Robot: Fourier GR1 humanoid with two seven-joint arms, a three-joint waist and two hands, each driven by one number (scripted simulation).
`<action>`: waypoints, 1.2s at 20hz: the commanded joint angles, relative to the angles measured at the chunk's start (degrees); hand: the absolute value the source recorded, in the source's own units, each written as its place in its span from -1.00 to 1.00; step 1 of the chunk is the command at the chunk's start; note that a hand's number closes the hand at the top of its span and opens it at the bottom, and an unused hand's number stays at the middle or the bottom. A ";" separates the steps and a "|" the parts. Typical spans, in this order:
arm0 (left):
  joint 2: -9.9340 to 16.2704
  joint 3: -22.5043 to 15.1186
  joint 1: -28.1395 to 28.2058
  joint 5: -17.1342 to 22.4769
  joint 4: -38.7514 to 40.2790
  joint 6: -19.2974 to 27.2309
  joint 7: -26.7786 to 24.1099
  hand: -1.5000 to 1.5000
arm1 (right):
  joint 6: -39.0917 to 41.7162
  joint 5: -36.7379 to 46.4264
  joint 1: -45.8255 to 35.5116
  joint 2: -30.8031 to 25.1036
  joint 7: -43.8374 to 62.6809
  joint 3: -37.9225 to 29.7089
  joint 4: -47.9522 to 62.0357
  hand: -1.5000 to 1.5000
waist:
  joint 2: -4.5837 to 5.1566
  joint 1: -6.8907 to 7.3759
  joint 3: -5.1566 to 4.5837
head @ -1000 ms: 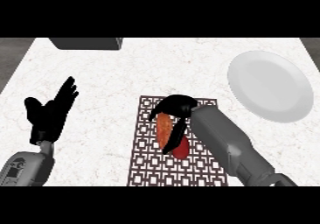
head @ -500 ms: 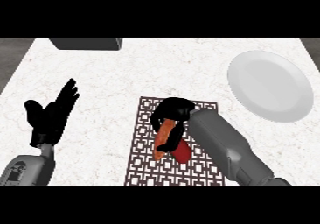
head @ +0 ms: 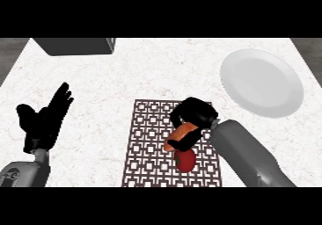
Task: Pick the sweet potato from the placemat and place it in the plate
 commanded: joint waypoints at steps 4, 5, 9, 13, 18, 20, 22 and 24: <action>1.90 2.18 2.21 0.66 -0.89 -0.49 0.04 0.00 | -10.28 -3.34 7.95 -9.89 2.95 -9.21 -19.97 1.00 | -0.65 -2.43 -0.02; 0.34 1.10 2.10 -0.35 0.17 0.38 -1.05 0.00 | -14.11 -2.67 10.96 -7.53 4.82 -8.90 -22.91 1.00 | -0.41 -2.60 -0.04; 1.21 1.76 2.94 0.34 -0.68 -1.00 -1.53 0.00 | -17.75 -3.61 16.03 -12.54 9.26 -14.82 -34.11 1.00 | -0.12 -1.48 -0.06; -0.97 -0.04 0.21 -0.84 -1.35 0.40 1.25 0.00 | -14.57 -6.68 20.94 -15.58 15.96 -20.21 -43.65 1.00 | 0.54 0.45 -0.01; 0.62 2.11 -0.31 0.17 1.94 -3.62 -2.11 0.00 | -9.76 -15.79 19.59 -17.78 14.79 -30.03 -39.63 1.00 | 1.01 1.74 0.00; -0.98 1.64 -2.08 -1.18 3.90 -2.96 -3.11 0.00 | -10.68 -16.08 21.67 -17.96 12.36 -32.25 -37.71 1.00 | 1.04 1.78 0.01; -1.15 1.79 -3.29 -1.56 2.25 -2.55 0.06 0.00 | -9.68 -15.76 15.60 -16.88 11.43 -33.73 -29.52 1.00 | 1.07 2.30 0.02; -1.01 2.64 -3.73 -0.48 3.99 -4.18 -2.17 0.00 | -10.50 -14.79 11.42 -18.59 10.31 -36.07 -22.01 1.00 | 1.21 2.58 0.02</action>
